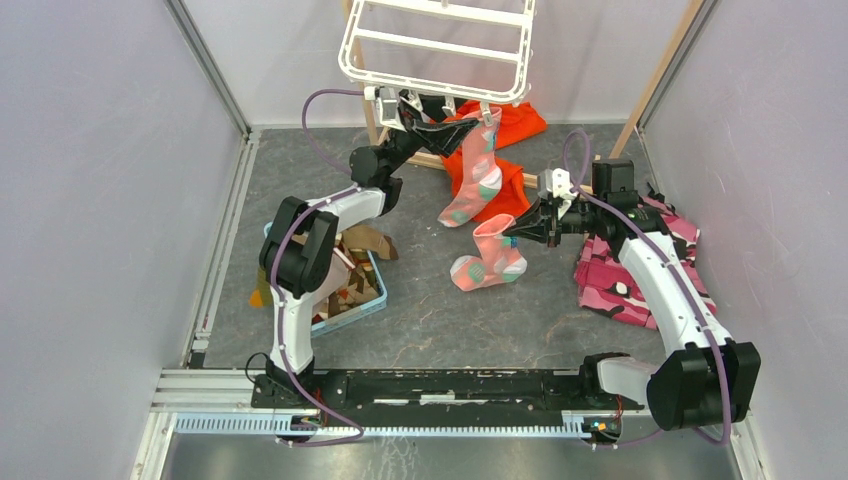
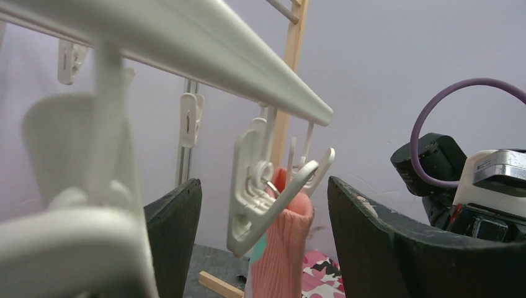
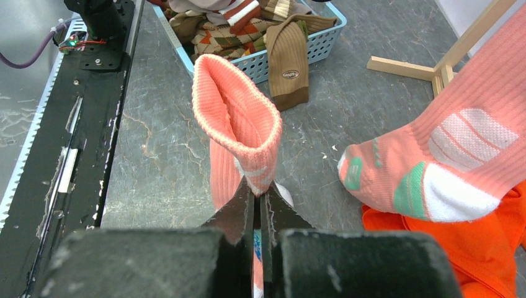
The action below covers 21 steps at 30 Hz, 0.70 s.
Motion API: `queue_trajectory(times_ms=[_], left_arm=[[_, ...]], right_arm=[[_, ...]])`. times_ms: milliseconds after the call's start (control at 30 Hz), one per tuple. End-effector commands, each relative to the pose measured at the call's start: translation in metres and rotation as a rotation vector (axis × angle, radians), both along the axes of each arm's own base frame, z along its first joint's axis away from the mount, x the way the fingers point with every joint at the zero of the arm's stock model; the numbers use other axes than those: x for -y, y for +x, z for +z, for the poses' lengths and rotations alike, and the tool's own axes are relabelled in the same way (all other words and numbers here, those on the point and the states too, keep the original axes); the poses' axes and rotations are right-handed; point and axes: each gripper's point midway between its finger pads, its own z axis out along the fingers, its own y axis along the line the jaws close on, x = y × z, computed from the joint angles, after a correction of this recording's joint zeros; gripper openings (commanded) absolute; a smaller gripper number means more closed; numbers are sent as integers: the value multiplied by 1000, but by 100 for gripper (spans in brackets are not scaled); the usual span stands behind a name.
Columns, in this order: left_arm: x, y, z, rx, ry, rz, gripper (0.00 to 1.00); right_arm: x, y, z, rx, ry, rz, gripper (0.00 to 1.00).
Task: Clip the socks to the hanger
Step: Open the clamp at the hanger.
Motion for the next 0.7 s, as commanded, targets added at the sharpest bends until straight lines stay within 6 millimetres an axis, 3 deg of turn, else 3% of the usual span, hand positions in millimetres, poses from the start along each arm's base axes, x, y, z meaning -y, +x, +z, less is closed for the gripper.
queue_trajectory(times_ms=[0,267,667], left_arm=[[-35,-47,58,211,-137,-5,82],[-44,-49,57,219,-106,-6,88],[-39,-55,65,247,-94,-62,86]], right_arm=[[-1,1,16,43,19,26,0],[-1,0,15,32,21,40,0],[-1,0,14,25,20,46,0]])
